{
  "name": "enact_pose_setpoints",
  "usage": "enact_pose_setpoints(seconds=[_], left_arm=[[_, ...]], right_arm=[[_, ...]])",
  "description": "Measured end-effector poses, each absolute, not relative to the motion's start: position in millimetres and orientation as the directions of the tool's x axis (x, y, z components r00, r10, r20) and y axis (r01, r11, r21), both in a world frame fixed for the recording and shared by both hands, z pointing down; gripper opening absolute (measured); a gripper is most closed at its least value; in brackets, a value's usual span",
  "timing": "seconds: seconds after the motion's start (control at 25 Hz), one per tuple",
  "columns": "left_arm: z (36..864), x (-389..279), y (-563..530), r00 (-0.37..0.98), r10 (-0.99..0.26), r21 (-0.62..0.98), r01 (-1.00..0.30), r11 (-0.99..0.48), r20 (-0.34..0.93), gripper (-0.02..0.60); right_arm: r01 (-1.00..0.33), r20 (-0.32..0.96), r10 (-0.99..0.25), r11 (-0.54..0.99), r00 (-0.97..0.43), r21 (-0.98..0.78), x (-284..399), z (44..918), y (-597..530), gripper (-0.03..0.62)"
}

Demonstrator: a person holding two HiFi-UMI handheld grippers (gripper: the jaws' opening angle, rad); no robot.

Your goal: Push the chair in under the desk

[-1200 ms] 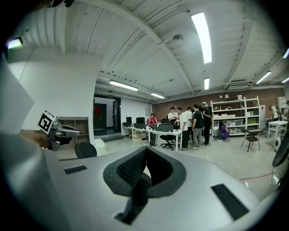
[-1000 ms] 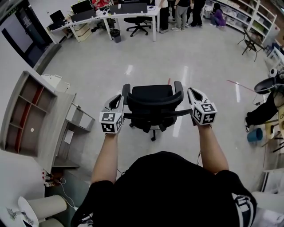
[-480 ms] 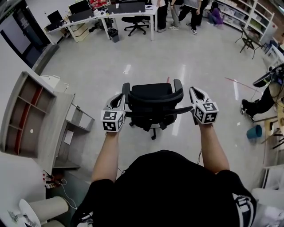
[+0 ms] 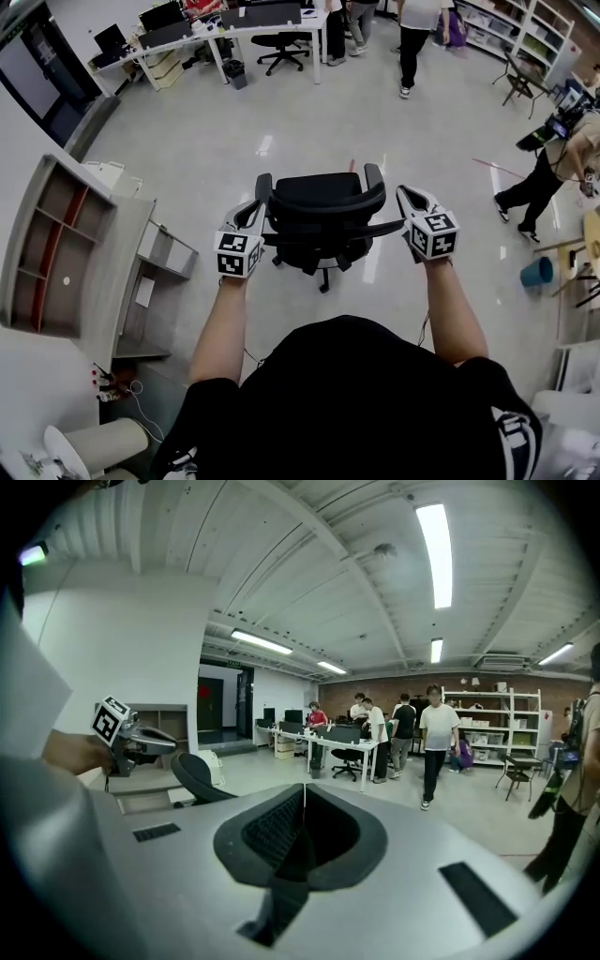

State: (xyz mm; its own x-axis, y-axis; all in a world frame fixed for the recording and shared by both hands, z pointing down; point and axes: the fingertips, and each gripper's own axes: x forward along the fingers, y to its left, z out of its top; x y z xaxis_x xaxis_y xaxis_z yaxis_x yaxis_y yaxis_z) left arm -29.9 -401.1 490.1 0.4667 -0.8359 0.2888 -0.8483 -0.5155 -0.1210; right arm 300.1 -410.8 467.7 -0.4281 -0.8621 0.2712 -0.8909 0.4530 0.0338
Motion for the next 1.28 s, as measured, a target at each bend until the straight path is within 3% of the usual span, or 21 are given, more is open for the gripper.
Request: enact_pose_setpoints(seconds=[0.12, 0.28, 0.4, 0.56, 0.76, 1.28], left_arm=[[511.6, -22.4, -392.4, 0.513, -0.776, -0.141, -0.794, -0.591, 0.366, 0.037], [559.3, -11.8, -376.6, 0.544, -0.651, -0.187, -0.674, -0.715, 0.529, 0.085], [599.0, -5.0, -367.5, 0.517, -0.564, -0.244, -0.56, -0.792, 0.644, 0.129], [639.8, 6.4, -362.5, 0.464, -0.491, -0.294, -0.435, -0.851, 0.737, 0.186], [668.5, 17.1, -363.0, 0.397, -0.443, -0.333, -0.316, -0.888, 0.804, 0.229], [737.0, 21.3, -383.3, 0.199, -0.371, -0.349, -0.138, -0.927, 0.907, 0.284]], right_arm=[[-0.86, 0.35, -0.819, 0.506, -0.454, 0.068, 298.2, 487.7, -405.2, 0.0], [-0.79, 0.49, -0.751, 0.585, -0.443, 0.182, 294.9, 525.8, -398.4, 0.068], [-0.699, 0.582, -0.705, 0.649, -0.405, 0.3, 291.0, 555.6, -391.4, 0.084], [-0.602, 0.645, -0.64, 0.727, -0.418, 0.33, 280.8, 583.2, -384.7, 0.111], [-0.437, 0.734, -0.539, 0.824, -0.412, 0.36, 269.7, 623.3, -377.7, 0.182], [-0.165, 0.883, -0.417, 0.907, -0.215, 0.388, 271.4, 714.2, -392.1, 0.247]])
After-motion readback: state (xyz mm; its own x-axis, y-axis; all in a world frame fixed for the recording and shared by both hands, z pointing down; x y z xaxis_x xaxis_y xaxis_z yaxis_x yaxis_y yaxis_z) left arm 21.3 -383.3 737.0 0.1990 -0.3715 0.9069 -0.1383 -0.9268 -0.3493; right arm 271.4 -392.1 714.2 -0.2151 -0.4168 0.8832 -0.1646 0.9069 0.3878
